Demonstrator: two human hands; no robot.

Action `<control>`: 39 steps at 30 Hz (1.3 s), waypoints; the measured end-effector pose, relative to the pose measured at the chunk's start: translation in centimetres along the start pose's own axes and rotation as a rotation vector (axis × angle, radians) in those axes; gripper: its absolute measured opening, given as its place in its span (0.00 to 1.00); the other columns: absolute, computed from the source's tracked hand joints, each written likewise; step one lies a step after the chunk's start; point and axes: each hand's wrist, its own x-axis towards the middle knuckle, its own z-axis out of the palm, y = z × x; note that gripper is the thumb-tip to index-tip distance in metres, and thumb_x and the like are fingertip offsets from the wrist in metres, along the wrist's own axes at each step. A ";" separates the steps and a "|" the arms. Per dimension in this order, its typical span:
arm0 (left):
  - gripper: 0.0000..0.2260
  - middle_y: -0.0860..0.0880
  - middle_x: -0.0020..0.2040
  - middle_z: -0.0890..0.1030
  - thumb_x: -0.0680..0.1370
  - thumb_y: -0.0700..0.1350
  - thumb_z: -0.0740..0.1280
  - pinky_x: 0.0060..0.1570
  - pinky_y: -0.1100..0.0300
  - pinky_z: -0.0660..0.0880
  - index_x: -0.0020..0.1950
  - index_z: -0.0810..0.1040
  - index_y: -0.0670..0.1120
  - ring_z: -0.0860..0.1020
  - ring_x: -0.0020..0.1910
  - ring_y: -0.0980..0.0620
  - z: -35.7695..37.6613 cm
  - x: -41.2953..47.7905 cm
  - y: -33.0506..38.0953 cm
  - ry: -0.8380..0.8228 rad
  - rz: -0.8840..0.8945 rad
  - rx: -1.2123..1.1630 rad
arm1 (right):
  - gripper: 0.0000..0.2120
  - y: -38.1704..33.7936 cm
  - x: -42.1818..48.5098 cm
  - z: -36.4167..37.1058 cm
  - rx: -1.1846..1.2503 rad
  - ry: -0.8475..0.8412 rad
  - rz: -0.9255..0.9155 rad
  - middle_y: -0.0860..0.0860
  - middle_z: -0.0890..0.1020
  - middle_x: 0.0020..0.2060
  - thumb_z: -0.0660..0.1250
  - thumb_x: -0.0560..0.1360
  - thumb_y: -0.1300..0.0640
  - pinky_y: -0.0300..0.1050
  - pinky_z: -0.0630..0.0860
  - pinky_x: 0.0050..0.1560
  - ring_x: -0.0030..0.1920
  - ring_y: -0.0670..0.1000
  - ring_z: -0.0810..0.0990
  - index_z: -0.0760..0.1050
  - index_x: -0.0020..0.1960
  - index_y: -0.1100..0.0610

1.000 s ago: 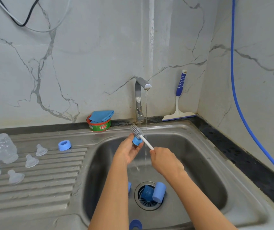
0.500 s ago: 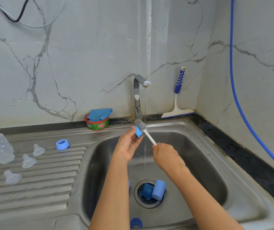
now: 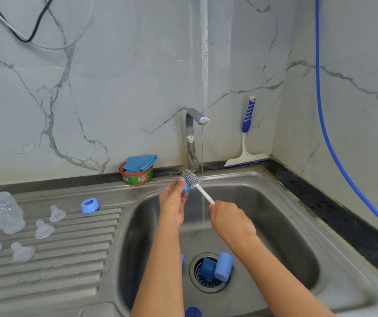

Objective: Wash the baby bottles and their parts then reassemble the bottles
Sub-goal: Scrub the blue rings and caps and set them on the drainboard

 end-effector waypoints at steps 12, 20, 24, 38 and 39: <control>0.16 0.42 0.58 0.77 0.78 0.41 0.68 0.51 0.59 0.77 0.64 0.74 0.39 0.76 0.56 0.48 -0.8 0.4 -1.1 0.058 0.008 0.193 | 0.18 -0.1 -0.4 0.0 -0.040 -0.101 0.036 0.55 0.78 0.54 0.49 0.84 0.52 0.46 0.72 0.43 0.54 0.57 0.80 0.73 0.59 0.59; 0.15 0.44 0.54 0.79 0.77 0.38 0.69 0.53 0.57 0.77 0.63 0.77 0.42 0.77 0.52 0.49 -0.5 1.7 -2.1 -0.079 0.024 0.532 | 0.17 1.0 -0.1 -0.2 -0.005 -0.081 0.117 0.56 0.79 0.53 0.51 0.83 0.53 0.45 0.71 0.42 0.53 0.57 0.80 0.74 0.59 0.59; 0.15 0.44 0.58 0.79 0.77 0.40 0.69 0.53 0.56 0.77 0.63 0.77 0.43 0.78 0.55 0.48 -1.2 2.3 -2.5 0.093 0.077 0.441 | 0.16 0.4 -0.3 0.1 0.036 -0.107 0.094 0.56 0.79 0.53 0.52 0.83 0.52 0.46 0.73 0.44 0.53 0.57 0.80 0.75 0.58 0.59; 0.19 0.43 0.60 0.77 0.75 0.39 0.71 0.51 0.57 0.77 0.66 0.74 0.39 0.78 0.55 0.47 -1.5 2.1 -3.2 0.096 0.087 0.436 | 0.16 0.1 0.1 0.7 0.088 -0.163 0.100 0.58 0.78 0.57 0.51 0.83 0.54 0.45 0.71 0.45 0.57 0.58 0.79 0.73 0.61 0.62; 0.19 0.43 0.60 0.77 0.75 0.38 0.71 0.52 0.57 0.77 0.66 0.74 0.39 0.78 0.56 0.46 -1.5 2.0 -3.1 0.105 0.092 0.417 | 0.17 0.1 0.2 0.8 0.077 -0.173 0.084 0.58 0.77 0.57 0.51 0.83 0.55 0.45 0.71 0.44 0.57 0.58 0.78 0.72 0.62 0.62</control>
